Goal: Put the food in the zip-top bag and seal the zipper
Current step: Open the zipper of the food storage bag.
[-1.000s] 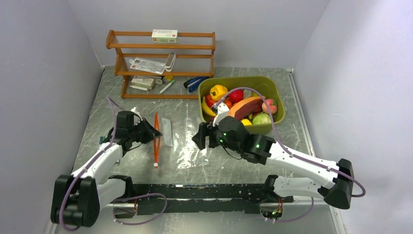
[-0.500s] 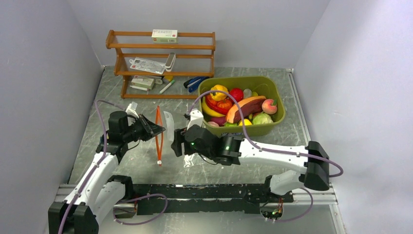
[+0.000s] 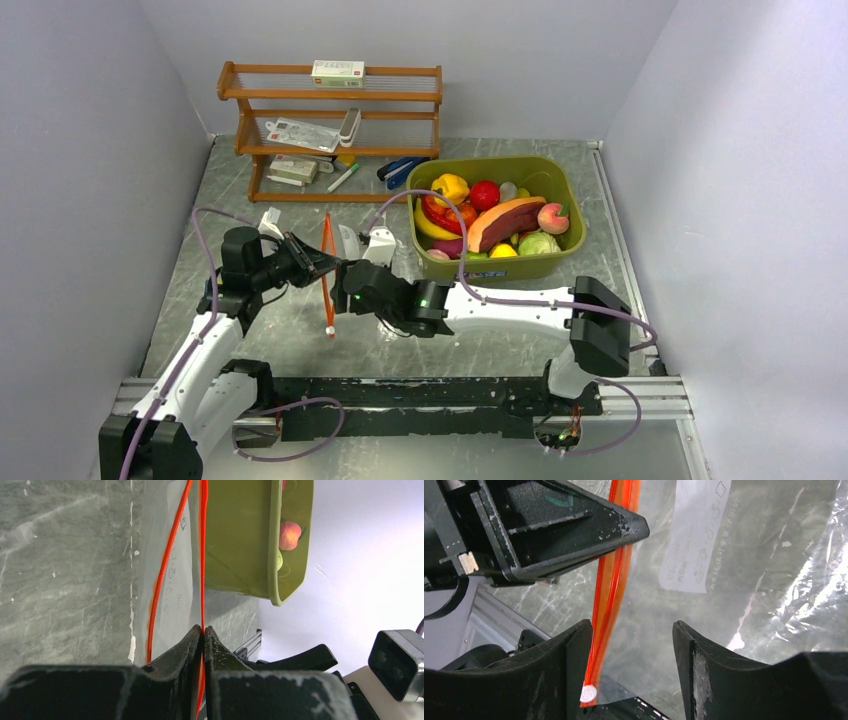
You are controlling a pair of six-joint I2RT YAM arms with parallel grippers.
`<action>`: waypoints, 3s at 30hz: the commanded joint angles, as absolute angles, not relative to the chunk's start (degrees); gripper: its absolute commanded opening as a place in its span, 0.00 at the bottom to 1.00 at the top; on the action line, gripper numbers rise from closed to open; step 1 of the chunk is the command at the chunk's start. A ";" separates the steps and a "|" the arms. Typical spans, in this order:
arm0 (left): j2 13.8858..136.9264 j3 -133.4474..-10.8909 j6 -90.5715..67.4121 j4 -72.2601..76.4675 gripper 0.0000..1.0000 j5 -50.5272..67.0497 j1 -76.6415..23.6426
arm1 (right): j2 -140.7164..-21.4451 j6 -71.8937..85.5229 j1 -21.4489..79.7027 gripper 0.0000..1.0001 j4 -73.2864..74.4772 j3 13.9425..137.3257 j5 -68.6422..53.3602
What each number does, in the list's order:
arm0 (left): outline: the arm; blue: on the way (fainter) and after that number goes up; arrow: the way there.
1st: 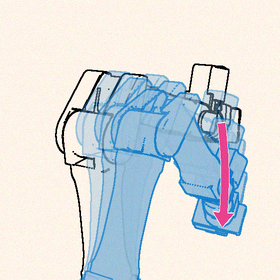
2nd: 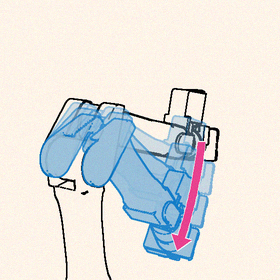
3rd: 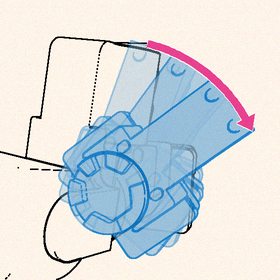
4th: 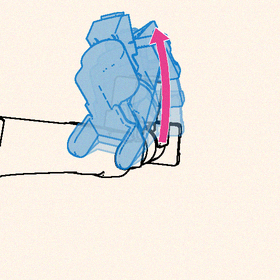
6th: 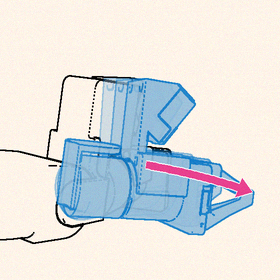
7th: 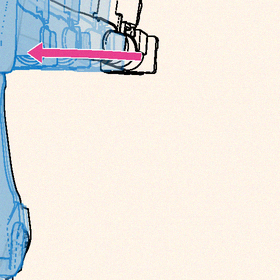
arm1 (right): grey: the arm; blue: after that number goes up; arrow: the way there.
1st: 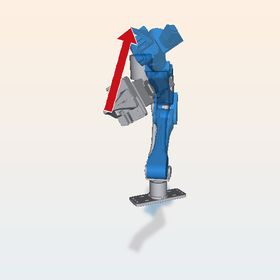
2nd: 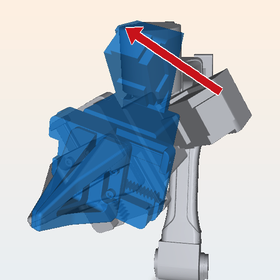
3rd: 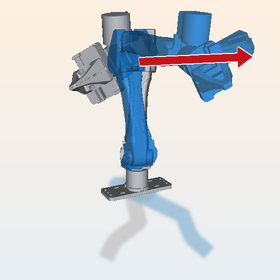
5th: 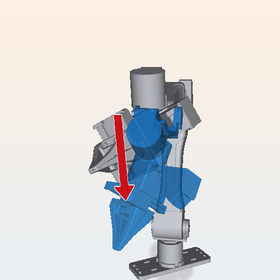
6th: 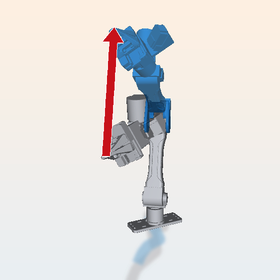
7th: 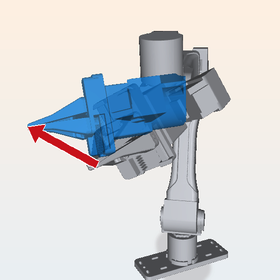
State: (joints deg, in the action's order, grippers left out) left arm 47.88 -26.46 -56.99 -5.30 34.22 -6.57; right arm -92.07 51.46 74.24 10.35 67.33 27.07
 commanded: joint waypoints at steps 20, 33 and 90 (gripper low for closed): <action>46.13 -31.14 -56.06 -9.62 0.10 34.53 -6.42 | -98.67 47.80 74.36 0.12 9.70 72.79 38.12; 45.85 -53.65 -37.40 -38.15 0.58 23.46 -6.36 | -88.05 38.94 74.27 0.00 -5.73 61.43 34.81; 51.89 -53.39 -25.32 -27.44 0.51 31.92 -6.42 | -86.26 39.68 73.74 0.00 -8.58 66.18 31.63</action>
State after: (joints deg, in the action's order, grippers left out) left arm 50.06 -53.04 -26.55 -30.55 32.53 -6.57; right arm -83.90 41.89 73.84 -8.71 64.10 30.68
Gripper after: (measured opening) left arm 0.517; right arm 0.010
